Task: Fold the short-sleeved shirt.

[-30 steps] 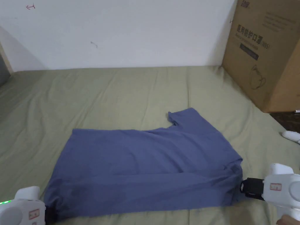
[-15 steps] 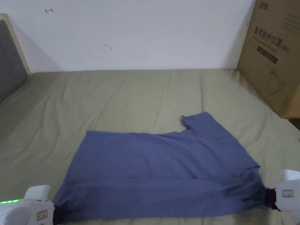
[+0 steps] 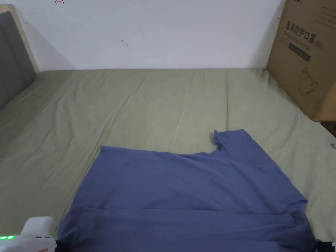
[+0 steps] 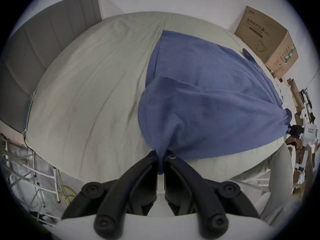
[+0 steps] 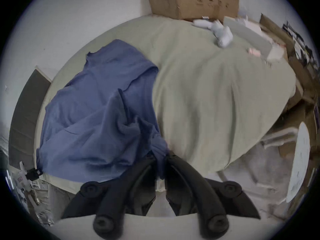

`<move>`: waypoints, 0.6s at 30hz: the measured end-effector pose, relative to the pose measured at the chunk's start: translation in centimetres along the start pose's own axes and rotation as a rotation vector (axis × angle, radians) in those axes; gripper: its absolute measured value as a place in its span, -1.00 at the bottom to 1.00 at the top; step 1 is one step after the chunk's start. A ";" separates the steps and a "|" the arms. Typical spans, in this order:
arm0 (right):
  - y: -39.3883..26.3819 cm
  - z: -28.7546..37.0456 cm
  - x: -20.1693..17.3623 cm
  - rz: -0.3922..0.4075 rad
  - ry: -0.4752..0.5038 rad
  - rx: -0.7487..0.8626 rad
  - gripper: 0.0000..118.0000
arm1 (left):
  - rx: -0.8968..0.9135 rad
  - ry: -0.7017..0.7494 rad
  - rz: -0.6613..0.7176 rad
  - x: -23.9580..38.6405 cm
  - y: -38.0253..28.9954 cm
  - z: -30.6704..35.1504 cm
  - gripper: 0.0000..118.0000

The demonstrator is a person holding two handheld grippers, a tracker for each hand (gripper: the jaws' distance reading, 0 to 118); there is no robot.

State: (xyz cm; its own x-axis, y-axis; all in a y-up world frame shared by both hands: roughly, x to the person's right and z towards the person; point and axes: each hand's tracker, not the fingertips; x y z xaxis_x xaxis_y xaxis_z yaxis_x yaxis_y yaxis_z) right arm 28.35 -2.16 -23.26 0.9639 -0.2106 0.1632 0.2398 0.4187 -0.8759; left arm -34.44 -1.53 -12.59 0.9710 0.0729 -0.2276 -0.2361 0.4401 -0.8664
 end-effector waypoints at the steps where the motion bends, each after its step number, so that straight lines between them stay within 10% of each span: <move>1: -0.3 0.0 -0.1 -0.006 -0.003 0.022 -0.27 | 0.029 -0.005 0.010 0.1 0.1 0.1 -0.22; 5: 1.7 1.1 -2.0 0.088 -0.079 0.050 0.22 | 0.047 0.029 0.017 0.2 1.5 1.5 0.40; 8: 4.5 2.9 -3.9 0.155 -0.070 0.142 0.22 | 0.150 0.024 0.034 1.1 3.9 3.9 0.38; 11: 7.7 3.9 -5.9 0.161 0.001 0.198 0.01 | 0.187 -0.023 0.026 2.1 6.3 4.7 -0.19; 12: 8.6 3.8 -6.5 0.165 0.008 0.211 -0.56 | 0.194 -0.025 0.027 2.6 7.0 4.6 -0.86; 13: 9.4 3.4 -7.1 0.167 0.008 0.223 -1.00 | 0.195 -0.020 0.023 3.2 7.6 3.9 -1.00; 18: 11.2 -1.1 -8.8 0.153 0.051 0.139 -1.00 | 0.158 -0.050 0.026 5.1 9.5 0.5 -1.00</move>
State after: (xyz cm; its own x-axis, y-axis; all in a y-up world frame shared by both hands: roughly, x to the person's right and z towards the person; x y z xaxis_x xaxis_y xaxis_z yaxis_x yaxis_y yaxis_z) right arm 22.45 3.42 -35.02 0.9840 -0.1780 0.0064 0.1079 0.5667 -0.8168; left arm -31.70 3.49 -21.74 0.9663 0.1285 -0.2232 -0.2561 0.5727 -0.7787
